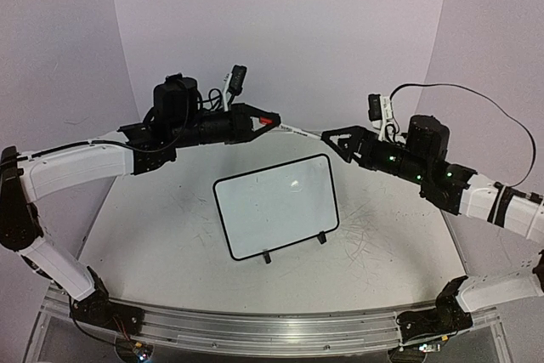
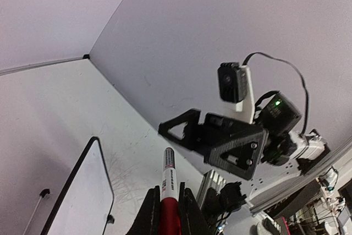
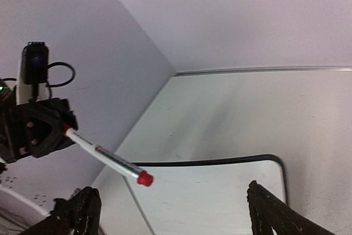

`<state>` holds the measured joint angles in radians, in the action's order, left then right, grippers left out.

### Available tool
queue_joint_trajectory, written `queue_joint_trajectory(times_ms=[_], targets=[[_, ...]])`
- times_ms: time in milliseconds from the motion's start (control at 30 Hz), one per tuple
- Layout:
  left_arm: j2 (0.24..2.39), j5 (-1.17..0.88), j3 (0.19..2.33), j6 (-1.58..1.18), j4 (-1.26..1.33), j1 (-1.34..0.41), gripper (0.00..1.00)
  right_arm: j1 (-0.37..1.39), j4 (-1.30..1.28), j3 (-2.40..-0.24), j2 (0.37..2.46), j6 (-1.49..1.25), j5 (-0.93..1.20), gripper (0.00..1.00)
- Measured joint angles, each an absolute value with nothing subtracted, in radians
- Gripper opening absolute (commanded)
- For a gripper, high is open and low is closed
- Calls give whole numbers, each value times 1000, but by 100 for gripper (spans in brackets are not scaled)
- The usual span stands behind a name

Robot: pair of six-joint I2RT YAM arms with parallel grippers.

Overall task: Write a sentence on the whiteboard
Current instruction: Open the pen cap from the whiteboard marker.

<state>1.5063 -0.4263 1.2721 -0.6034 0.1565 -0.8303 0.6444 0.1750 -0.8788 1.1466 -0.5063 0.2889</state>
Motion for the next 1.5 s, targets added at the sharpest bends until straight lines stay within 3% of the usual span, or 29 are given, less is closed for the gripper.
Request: queue_joint_trajectory(times_ms=[233,467,867,1000,1500], targets=[[1502,-465,1221,-717,343,-835,0,653,537,-807,1211,-782,573,89],[1505,-482,1104,-881,602,-835,0,667,772,-807,1245,-892,575,74],[1533,-521,1098,-1018,840,-852,0,776,1066,-832,1390,-937,508,55],[1548,-523,1098,-1036,873,-864,0,788,1132,-837,1414,-937,483,44],[1572,-525,1097,-1067,900,-870,0,820,1126,-879,1459,-889,462,24]])
